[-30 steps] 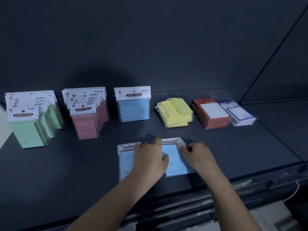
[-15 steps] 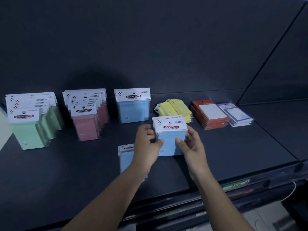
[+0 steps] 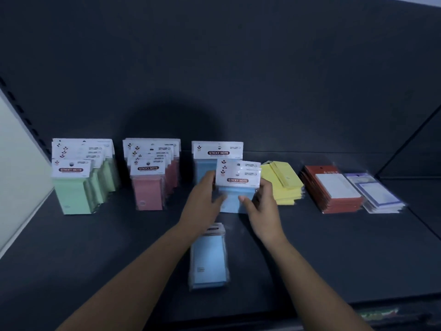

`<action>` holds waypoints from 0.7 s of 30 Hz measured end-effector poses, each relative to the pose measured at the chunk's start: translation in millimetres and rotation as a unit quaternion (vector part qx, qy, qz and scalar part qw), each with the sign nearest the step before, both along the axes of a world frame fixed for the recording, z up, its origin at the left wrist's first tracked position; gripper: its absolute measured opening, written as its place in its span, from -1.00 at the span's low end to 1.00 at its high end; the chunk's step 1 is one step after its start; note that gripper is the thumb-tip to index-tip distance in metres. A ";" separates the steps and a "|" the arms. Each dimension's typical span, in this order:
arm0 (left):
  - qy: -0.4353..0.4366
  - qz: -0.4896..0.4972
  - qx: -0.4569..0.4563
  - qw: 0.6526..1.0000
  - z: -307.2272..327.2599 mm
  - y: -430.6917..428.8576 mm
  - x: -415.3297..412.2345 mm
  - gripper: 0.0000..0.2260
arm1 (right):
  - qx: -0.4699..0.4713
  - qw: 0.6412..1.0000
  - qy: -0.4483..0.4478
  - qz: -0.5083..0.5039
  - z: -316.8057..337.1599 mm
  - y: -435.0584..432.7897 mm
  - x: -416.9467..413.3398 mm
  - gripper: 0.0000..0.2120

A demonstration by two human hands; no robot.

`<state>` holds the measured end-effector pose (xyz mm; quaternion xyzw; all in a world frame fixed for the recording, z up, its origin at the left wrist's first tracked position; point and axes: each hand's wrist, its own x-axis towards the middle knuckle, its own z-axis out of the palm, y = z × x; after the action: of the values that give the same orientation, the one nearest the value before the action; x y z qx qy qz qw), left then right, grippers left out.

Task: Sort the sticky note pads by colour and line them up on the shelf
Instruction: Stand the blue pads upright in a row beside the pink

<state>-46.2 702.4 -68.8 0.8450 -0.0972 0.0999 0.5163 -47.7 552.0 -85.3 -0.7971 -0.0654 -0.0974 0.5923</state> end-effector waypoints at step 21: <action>-0.019 0.102 0.014 0.994 -50.3 30.5 29.8 -0.70 | -0.264 0.963 -0.045 -0.034 -28.1 31.4 41.0 -0.35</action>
<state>-16.5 732.9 -119.0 0.8556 -0.0214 0.1672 0.4894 -6.7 583.4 -113.3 -0.9218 -0.0880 -0.1327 0.3535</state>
